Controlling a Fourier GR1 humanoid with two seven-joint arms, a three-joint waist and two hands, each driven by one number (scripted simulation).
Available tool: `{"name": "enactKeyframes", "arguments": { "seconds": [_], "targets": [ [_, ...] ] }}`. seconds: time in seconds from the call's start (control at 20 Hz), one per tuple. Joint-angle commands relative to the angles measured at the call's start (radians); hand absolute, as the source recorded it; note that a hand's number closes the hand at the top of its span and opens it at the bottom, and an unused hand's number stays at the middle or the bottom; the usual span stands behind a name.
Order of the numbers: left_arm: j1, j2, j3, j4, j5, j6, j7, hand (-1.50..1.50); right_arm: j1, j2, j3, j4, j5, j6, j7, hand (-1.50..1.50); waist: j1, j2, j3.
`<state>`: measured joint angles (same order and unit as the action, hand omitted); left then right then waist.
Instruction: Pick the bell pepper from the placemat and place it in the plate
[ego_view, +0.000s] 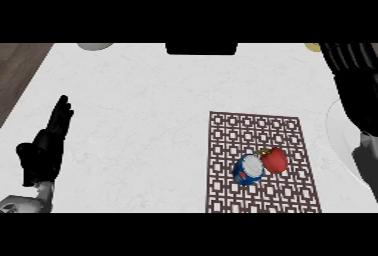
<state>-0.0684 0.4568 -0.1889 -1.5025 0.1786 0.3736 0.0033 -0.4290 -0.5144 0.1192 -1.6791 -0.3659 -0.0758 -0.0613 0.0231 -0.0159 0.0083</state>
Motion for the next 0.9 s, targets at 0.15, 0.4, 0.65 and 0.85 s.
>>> {"name": "enactKeyframes", "arguments": {
  "seconds": [0.15,0.4,0.65,0.85],
  "targets": [
    [0.012,-0.072,-0.054,0.067,0.059,-0.065,0.120,0.00,-0.149,-0.087,-0.048,0.132,-0.076,0.279,-0.093,1.50,-0.002,0.028,-0.008],
    [0.048,-0.187,-0.120,0.078,0.136,-0.114,0.139,0.00,-0.021,-0.166,-0.092,0.260,0.235,0.131,-0.304,1.50,-0.022,0.037,-0.006],
    [0.052,-0.206,-0.117,0.122,0.134,-0.139,0.123,0.00,0.041,-0.080,-0.146,0.509,0.147,0.288,-0.675,-1.50,-0.011,0.025,-0.006],
    [0.031,-0.201,-0.075,0.117,0.135,-0.148,0.146,0.00,0.019,-0.152,-0.162,0.612,0.227,0.396,-0.807,-1.50,-0.017,0.020,-0.008]
  ]
}}
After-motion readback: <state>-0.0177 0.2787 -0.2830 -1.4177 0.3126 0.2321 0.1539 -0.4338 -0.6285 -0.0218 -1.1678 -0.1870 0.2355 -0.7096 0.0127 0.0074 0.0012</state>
